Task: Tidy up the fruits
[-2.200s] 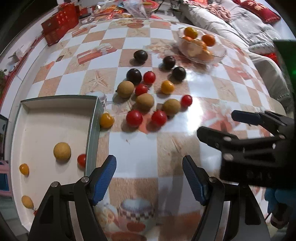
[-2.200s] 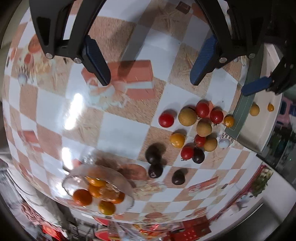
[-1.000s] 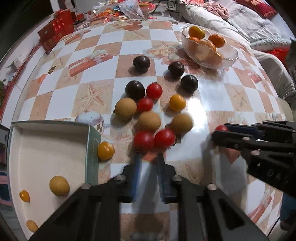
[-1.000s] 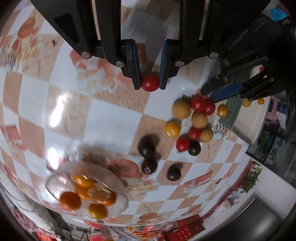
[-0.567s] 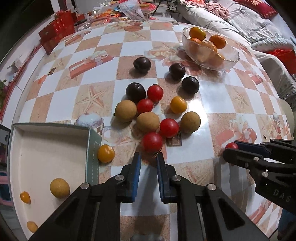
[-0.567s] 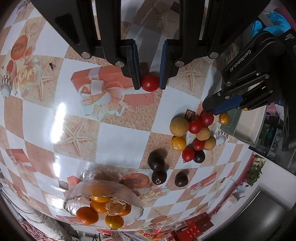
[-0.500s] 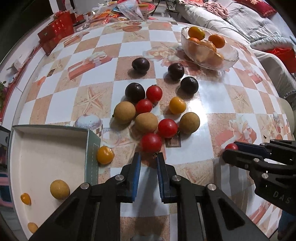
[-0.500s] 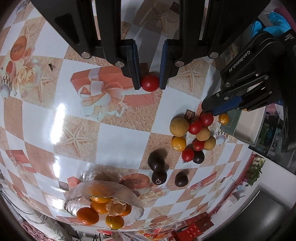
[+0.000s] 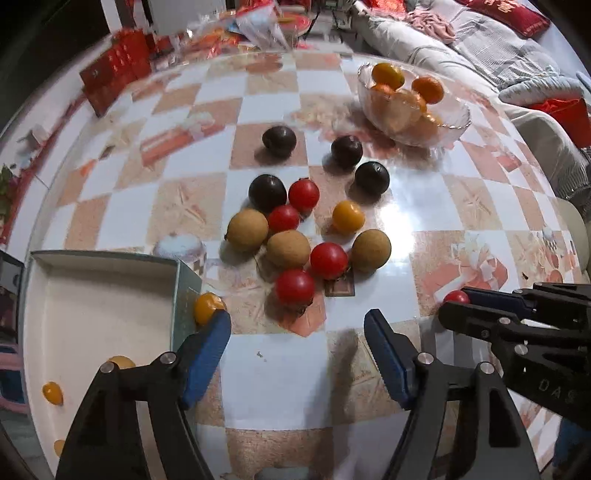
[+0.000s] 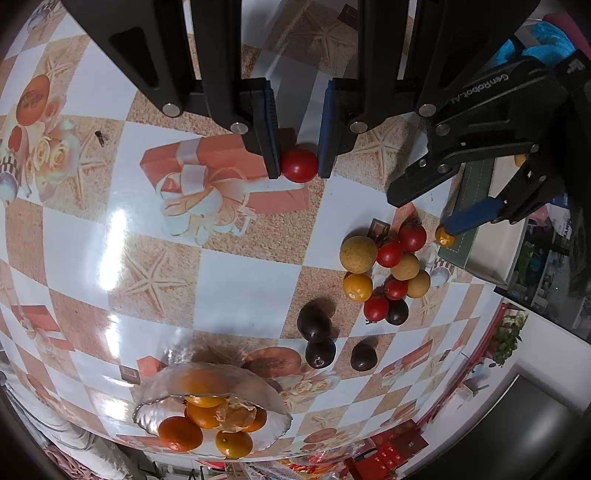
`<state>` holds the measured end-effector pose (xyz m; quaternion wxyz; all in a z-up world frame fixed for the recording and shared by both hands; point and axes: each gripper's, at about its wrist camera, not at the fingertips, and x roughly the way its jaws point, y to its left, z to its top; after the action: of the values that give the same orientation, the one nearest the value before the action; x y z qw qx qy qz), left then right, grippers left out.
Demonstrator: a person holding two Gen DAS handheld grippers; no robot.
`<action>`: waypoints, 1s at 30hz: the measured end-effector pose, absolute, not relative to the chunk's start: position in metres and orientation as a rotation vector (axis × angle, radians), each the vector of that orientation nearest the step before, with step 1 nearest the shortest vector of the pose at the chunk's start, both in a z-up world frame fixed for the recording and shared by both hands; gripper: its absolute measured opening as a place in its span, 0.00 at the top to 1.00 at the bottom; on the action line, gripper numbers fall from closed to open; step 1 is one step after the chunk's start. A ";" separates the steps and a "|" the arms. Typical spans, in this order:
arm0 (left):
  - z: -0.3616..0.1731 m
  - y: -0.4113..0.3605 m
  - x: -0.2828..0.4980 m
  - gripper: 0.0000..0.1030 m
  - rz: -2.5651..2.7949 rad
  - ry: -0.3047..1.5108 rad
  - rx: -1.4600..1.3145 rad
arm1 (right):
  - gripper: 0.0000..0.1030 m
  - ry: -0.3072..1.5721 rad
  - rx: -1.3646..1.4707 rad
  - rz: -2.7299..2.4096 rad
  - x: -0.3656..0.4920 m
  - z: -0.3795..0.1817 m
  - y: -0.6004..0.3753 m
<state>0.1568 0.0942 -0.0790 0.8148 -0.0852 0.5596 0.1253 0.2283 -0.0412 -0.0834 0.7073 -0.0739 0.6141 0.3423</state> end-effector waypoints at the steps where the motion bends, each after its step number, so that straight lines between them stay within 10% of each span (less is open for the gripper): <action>1: -0.081 0.094 0.158 0.27 0.268 1.207 -0.182 | 0.79 1.364 -0.163 0.760 0.228 -0.084 -0.041; 9: -0.089 0.087 0.168 0.30 0.260 1.219 -0.179 | 0.79 1.364 -0.157 0.758 0.228 -0.084 -0.042; 17: -0.085 0.089 0.177 0.71 0.253 1.205 -0.183 | 0.79 1.367 -0.141 0.742 0.226 -0.083 -0.047; 30: -0.082 0.092 0.160 0.77 0.223 1.222 -0.226 | 0.79 1.371 -0.127 0.722 0.216 -0.079 -0.049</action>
<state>0.1601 0.0924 -0.0824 0.8074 -0.1057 0.5710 0.1043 0.2157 -0.0489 -0.0786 0.7127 -0.0575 0.6186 0.3257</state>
